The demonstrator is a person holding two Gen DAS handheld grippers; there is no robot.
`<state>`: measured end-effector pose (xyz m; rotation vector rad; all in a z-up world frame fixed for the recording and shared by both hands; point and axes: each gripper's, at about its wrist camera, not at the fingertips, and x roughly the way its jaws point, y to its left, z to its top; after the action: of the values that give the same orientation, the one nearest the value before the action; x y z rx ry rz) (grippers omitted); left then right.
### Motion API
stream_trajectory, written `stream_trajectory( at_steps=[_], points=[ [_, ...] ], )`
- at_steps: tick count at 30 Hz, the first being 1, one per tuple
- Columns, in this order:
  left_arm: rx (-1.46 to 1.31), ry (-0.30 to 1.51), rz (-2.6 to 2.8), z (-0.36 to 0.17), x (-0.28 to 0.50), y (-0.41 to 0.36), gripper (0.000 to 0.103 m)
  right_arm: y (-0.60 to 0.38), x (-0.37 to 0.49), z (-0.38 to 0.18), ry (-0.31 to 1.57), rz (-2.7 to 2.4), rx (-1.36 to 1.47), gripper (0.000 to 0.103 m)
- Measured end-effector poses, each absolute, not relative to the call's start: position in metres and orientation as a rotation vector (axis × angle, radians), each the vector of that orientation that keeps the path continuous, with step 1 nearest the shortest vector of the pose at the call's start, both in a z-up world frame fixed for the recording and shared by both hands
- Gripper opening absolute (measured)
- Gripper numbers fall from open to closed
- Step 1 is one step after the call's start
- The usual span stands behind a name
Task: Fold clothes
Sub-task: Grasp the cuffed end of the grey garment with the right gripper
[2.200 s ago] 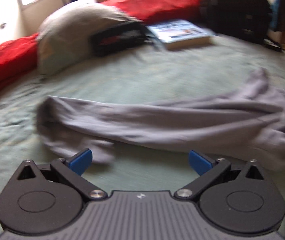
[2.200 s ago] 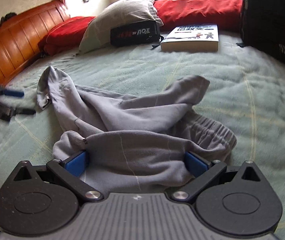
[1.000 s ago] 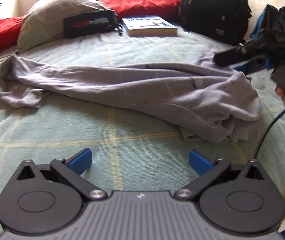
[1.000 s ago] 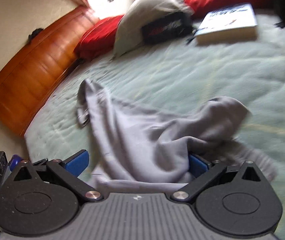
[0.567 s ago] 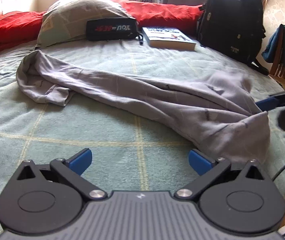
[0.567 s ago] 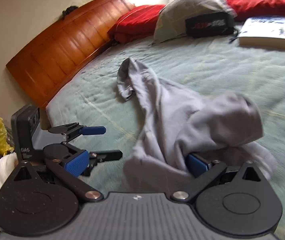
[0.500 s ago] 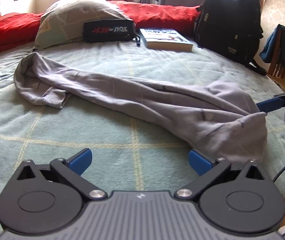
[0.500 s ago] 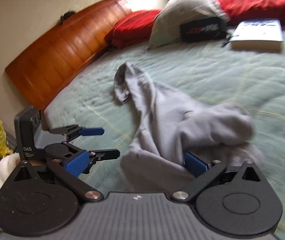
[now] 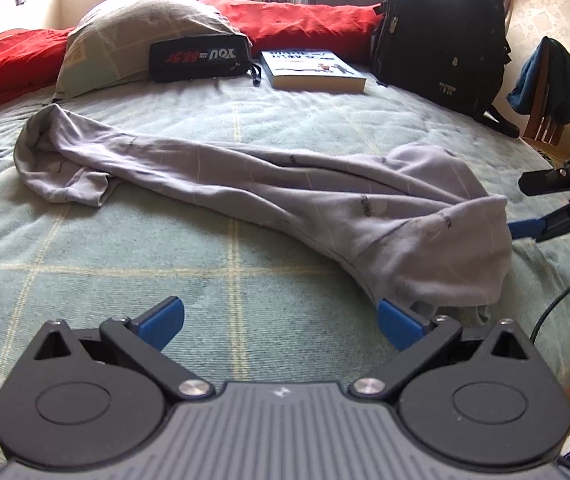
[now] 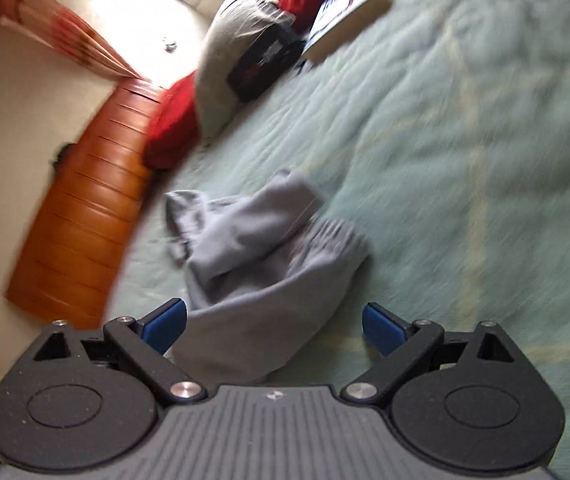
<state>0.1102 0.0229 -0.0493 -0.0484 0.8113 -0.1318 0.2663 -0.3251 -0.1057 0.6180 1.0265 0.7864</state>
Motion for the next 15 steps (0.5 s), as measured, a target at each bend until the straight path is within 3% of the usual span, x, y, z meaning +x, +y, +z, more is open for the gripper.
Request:
stream_trajectory(
  at_steps=[3,6,9,10,11,15],
  points=[
    [-0.047,0.815,-0.143,-0.051,0.111,0.020,0.102,-0.322,0.273,-0.121,1.024,0.821,0.693,0.097],
    [-0.052,0.817,-0.152,-0.053,0.109,0.018,0.102,-0.321,0.289,-0.129,0.976,0.827,0.750,0.090],
    [-0.057,0.823,-0.145,-0.054,0.106,0.018,0.102,-0.327,0.292,-0.136,0.969,0.775,0.778,0.062],
    [-0.057,0.825,-0.142,-0.055,0.106,0.018,0.102,-0.330,0.289,-0.138,0.977,0.741,0.785,0.044],
    [-0.056,0.826,-0.138,-0.055,0.105,0.018,0.102,-0.335,0.283,-0.139,0.981,0.725,0.800,0.036],
    [-0.061,0.824,-0.140,-0.054,0.103,0.019,0.102,-0.334,0.264,-0.139,0.954,0.714,0.774,0.032]
  ],
)
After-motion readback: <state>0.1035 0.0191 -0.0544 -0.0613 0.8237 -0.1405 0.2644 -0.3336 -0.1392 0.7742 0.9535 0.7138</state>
